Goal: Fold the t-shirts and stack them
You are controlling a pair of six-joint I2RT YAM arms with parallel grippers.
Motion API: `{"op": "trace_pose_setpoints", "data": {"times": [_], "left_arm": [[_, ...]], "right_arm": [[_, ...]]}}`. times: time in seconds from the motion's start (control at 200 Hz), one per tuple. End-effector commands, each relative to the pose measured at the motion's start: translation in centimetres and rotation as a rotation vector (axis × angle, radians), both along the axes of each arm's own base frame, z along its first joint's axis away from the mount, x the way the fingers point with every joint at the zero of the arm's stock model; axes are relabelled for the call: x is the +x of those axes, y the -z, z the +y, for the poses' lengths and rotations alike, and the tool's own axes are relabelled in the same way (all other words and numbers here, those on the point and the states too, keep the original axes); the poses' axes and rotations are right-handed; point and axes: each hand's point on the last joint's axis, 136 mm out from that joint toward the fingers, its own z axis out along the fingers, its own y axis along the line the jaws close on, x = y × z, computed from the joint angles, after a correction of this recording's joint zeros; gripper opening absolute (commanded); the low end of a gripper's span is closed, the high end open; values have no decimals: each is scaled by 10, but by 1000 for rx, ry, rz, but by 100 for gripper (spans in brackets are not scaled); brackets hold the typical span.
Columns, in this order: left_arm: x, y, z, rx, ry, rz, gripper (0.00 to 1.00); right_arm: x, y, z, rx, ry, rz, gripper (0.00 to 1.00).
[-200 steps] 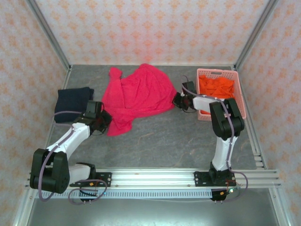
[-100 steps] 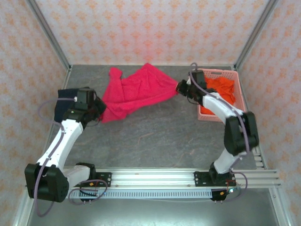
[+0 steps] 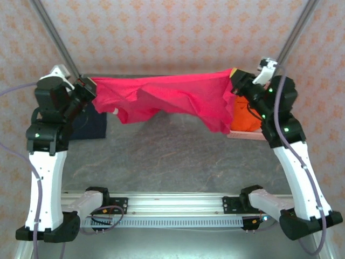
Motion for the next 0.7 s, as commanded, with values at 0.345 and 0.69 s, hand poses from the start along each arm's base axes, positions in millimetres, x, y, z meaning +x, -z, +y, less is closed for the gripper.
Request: {"op": "trace_pose_setpoints", "data": {"times": [0.345, 0.69], "left_arm": [[86, -23, 39, 98, -161, 2, 0], [137, -125, 47, 25, -135, -208, 0]], "right_arm": [[105, 2, 16, -99, 45, 72, 0], [149, -68, 34, -79, 6, -36, 0]]}}
